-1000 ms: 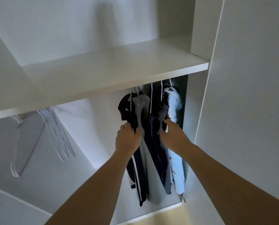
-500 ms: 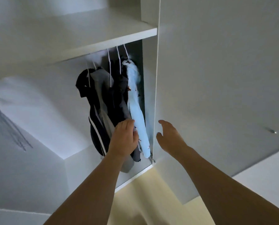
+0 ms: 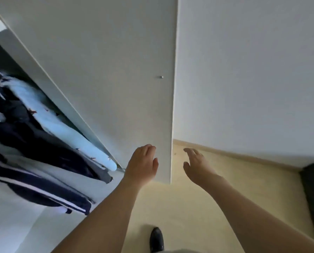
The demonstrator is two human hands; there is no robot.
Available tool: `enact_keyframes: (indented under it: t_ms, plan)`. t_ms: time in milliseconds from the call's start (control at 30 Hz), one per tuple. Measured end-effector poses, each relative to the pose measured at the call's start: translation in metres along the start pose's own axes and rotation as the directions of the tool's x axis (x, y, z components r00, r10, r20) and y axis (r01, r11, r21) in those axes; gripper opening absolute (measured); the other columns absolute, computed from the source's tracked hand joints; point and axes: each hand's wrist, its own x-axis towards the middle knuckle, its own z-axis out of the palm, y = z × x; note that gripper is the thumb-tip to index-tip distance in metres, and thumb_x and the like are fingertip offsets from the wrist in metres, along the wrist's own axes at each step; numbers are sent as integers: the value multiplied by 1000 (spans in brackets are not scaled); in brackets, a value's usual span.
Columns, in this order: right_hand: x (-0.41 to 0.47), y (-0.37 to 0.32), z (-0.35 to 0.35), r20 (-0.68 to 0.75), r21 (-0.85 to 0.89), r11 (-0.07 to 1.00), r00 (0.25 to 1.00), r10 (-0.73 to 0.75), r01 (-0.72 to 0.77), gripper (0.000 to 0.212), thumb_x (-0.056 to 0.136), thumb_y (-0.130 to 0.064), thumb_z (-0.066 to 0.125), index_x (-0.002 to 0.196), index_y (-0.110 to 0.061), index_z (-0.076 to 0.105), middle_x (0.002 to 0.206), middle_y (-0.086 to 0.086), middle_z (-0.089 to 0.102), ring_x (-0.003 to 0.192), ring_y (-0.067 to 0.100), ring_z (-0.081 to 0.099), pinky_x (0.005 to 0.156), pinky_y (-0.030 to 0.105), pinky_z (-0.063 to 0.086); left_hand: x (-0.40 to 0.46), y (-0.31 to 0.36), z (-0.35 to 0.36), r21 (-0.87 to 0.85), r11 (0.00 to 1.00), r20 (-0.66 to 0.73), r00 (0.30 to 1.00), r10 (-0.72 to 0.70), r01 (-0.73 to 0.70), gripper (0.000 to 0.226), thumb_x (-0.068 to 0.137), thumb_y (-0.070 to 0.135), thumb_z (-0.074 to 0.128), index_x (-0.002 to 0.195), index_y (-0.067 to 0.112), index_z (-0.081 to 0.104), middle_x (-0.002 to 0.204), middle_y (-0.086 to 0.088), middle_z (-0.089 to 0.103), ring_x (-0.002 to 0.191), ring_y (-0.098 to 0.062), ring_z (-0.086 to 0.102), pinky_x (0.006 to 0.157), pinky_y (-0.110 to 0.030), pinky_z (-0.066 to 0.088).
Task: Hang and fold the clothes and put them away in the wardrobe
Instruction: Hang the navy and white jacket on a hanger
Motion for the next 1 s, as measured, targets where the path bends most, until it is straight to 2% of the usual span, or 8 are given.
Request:
enact_keyframes:
  t_ms: [100, 233, 400, 533, 633, 800, 867, 1000]
  plan:
    - [-42, 65, -21, -56, 39, 993, 992, 112, -110, 50, 94, -12, 40, 144, -13, 32, 148, 2, 34, 134, 23, 35, 107, 29, 29, 11, 72, 17, 14, 985, 86, 981, 172, -174, 39, 86, 30, 34, 106, 8, 60, 105, -5, 61, 96, -26, 59, 85, -32, 48]
    - [-117, 169, -60, -169, 68, 974, 960, 225, -216, 51, 93, -12, 42, 143, -11, 34, 146, 7, 38, 132, 26, 38, 107, 29, 30, 24, 203, 58, 12, 937, 177, 923, 341, -349, 37, 93, 30, 39, 119, 7, 53, 120, -8, 55, 110, -27, 51, 97, -34, 40]
    - [-231, 313, -105, -242, 141, 909, 877, 415, -391, 51, 93, -13, 44, 143, -9, 34, 146, 8, 38, 135, 24, 35, 108, 27, 28, 18, 382, 109, -73, 864, 190, 844, 502, -497, 68, 82, 42, 15, 125, 5, 53, 128, -12, 54, 117, -31, 51, 103, -38, 38]
    - [-306, 398, -127, -249, 229, 821, 784, 569, -523, 49, 91, -12, 43, 139, -8, 38, 142, 9, 42, 132, 25, 38, 105, 28, 31, 9, 490, 133, -104, 814, 222, 785, 579, -572, 60, 83, 40, 26, 118, 4, 58, 119, -14, 59, 106, -35, 57, 95, -41, 46]
    - [-333, 446, -140, -240, 261, 789, 755, 610, -555, 47, 90, -12, 42, 137, -5, 40, 142, 9, 41, 131, 25, 38, 106, 30, 32, 8, 546, 154, -109, 772, 254, 734, 630, -626, 54, 83, 37, 31, 112, 4, 61, 111, -14, 63, 98, -34, 61, 89, -40, 50]
    - [-370, 526, -158, -235, 287, 756, 722, 651, -588, 45, 93, -13, 42, 137, -8, 40, 142, 7, 41, 131, 22, 38, 106, 28, 31, 9, 638, 216, -136, 732, 348, 659, 666, -668, 48, 91, 33, 38, 126, 5, 54, 128, -12, 55, 116, -33, 53, 102, -40, 40]
    - [-399, 563, -166, -214, 308, 707, 678, 703, -637, 46, 94, -13, 42, 139, -10, 38, 143, 7, 40, 131, 22, 37, 104, 28, 31, 5, 691, 240, -182, 696, 354, 614, 706, -695, 51, 88, 34, 35, 122, 3, 57, 124, -15, 58, 112, -35, 56, 101, -40, 41]
    - [-465, 634, -187, -233, 385, 614, 572, 787, -689, 44, 94, -12, 42, 139, -10, 39, 143, 8, 41, 131, 23, 37, 102, 28, 31, -15, 811, 265, -255, 600, 372, 496, 785, -758, 45, 93, 27, 47, 132, 4, 50, 135, -13, 50, 124, -33, 46, 111, -39, 28]
